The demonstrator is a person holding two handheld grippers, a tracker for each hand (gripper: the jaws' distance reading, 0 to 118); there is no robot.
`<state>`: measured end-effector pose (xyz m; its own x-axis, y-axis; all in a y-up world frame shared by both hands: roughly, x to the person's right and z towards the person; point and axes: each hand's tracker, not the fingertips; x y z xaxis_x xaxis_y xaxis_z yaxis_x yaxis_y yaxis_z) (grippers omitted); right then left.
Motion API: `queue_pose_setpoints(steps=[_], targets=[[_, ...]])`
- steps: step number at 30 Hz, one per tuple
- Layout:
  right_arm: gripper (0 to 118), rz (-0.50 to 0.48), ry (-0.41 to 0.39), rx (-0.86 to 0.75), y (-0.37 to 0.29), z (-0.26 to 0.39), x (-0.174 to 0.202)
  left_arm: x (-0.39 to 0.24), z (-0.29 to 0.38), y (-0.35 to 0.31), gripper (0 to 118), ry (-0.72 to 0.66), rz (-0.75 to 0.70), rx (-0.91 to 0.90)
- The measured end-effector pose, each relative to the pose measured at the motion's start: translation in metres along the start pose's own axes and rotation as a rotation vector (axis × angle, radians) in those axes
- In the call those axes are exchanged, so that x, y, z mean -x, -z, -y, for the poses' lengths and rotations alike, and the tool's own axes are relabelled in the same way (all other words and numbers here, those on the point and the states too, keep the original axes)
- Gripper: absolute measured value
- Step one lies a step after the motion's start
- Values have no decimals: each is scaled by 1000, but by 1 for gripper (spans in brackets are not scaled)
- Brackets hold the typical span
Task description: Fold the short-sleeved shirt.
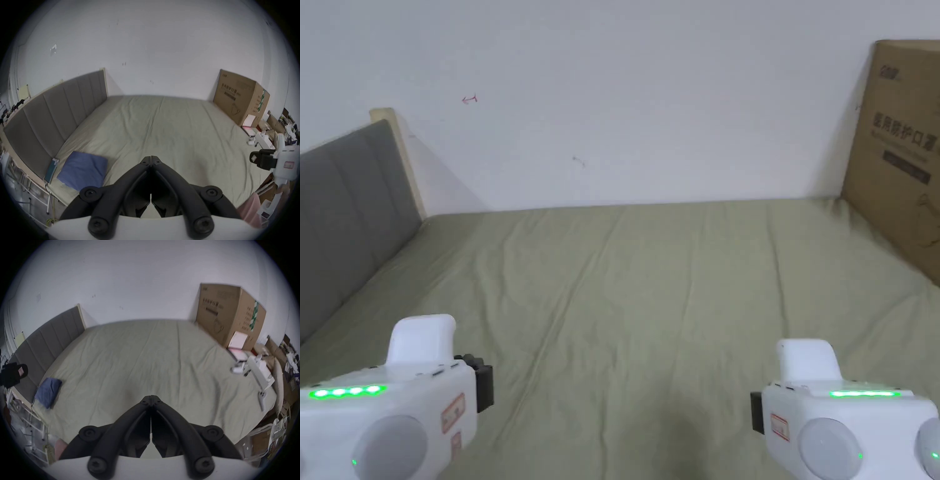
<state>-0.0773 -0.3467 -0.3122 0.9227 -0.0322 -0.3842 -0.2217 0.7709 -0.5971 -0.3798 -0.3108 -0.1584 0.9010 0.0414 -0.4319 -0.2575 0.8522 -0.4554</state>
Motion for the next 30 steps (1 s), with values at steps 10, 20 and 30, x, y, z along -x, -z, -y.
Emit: queue_pose_setpoints(steps=[10, 20, 30], targets=[[0, 143, 0, -395, -77, -27, -13, -67, 2, -58, 0, 49, -44, -369], [0, 181, -96, -495, -93, -9, -1, -91, -2, -74, 0, 112, -84, -409], [0, 150, -68, -448, -86, -33, -8, -86, -10, -66, 0, 59, -120, -373]])
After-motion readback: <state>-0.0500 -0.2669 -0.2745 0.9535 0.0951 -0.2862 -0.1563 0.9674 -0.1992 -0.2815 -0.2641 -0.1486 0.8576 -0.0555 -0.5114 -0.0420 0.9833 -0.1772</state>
